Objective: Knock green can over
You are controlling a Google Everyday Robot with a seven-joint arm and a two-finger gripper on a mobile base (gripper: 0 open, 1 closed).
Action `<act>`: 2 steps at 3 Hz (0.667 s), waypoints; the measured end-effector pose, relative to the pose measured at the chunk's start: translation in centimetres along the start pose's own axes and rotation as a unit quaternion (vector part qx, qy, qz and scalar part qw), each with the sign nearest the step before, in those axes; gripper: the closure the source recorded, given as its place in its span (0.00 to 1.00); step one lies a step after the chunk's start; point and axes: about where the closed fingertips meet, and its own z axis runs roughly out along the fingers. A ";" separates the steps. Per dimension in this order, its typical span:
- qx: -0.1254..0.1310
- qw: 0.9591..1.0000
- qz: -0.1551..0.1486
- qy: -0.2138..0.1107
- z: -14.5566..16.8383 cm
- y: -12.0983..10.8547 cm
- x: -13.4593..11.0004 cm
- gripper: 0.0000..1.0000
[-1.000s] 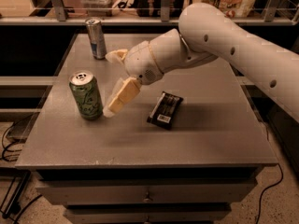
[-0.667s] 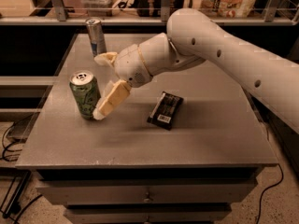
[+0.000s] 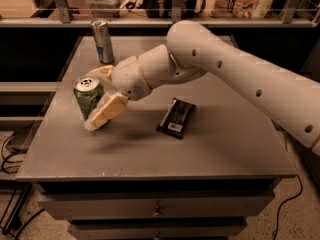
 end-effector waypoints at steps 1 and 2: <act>-0.003 1.000 0.005 -0.009 0.5 0.3 0.2 0.41; 0.005 1.000 0.012 -0.015 0.1 0.5 0.4 0.65</act>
Offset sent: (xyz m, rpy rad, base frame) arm -0.0017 -0.0129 -0.0061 0.0425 0.0374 -0.0470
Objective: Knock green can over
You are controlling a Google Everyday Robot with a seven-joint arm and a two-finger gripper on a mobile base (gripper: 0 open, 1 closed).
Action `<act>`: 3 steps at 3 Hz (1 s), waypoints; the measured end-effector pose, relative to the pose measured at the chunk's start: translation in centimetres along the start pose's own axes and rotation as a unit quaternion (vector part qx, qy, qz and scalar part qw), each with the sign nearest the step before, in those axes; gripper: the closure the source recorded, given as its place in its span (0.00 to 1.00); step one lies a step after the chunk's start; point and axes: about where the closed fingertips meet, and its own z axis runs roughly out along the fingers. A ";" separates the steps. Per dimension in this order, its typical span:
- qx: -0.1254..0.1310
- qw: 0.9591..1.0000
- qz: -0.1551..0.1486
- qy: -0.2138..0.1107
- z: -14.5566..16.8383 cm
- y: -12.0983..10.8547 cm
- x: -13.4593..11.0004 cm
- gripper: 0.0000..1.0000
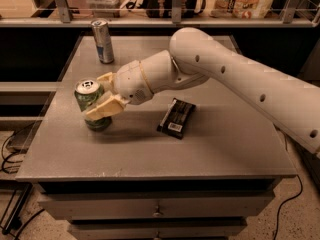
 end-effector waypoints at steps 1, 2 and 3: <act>0.027 0.999 0.005 0.020 -2.1 -0.1 0.2 0.88; 0.061 0.995 -0.004 0.077 -6.0 -0.5 -0.2 1.00; 0.090 0.983 -0.012 0.162 -11.0 -1.5 0.1 1.00</act>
Offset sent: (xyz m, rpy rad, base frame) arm 0.0353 -0.1195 0.0499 -0.2943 -0.1808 -0.2510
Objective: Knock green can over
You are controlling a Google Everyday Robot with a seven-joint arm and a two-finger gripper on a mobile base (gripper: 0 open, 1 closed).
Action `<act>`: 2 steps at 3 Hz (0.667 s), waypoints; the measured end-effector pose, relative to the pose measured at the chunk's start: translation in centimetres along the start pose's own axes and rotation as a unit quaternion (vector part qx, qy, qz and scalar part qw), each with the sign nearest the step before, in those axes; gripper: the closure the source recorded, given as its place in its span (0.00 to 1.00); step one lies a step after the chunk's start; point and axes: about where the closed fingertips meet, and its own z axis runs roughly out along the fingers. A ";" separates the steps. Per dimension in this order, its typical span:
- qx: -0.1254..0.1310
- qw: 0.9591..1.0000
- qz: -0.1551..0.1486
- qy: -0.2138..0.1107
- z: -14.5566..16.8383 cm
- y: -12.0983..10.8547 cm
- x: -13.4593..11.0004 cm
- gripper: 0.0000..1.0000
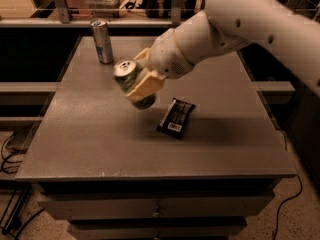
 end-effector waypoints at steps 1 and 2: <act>0.006 0.995 -0.014 0.101 -2.8 -2.0 2.8 1.00; -0.012 0.978 -0.040 0.203 -2.9 -2.7 4.7 0.82</act>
Offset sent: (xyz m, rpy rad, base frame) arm 0.0644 -0.0832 -0.0254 -0.7645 -0.1646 -0.0176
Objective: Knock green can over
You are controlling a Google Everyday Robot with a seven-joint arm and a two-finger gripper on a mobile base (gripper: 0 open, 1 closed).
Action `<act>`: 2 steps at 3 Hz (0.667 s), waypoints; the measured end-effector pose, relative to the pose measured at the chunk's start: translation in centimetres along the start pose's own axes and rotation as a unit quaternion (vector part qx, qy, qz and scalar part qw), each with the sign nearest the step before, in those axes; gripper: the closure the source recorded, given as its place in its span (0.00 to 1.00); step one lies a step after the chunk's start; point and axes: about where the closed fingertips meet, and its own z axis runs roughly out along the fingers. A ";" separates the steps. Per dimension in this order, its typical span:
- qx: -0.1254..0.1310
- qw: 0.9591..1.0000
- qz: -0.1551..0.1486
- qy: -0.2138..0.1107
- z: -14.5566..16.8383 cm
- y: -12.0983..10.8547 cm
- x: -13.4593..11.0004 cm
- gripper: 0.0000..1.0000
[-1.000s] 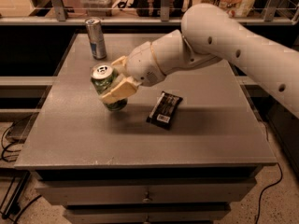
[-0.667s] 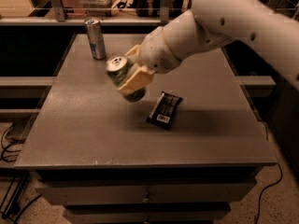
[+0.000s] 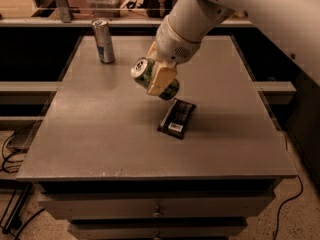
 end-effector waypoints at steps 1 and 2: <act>-0.010 0.996 -0.034 0.087 1.5 -0.7 1.4 0.58; -0.018 0.987 -0.071 0.141 2.9 -0.9 1.5 0.35</act>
Offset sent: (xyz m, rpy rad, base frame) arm 0.0238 0.0070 -0.0430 -0.4524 -0.1182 0.1164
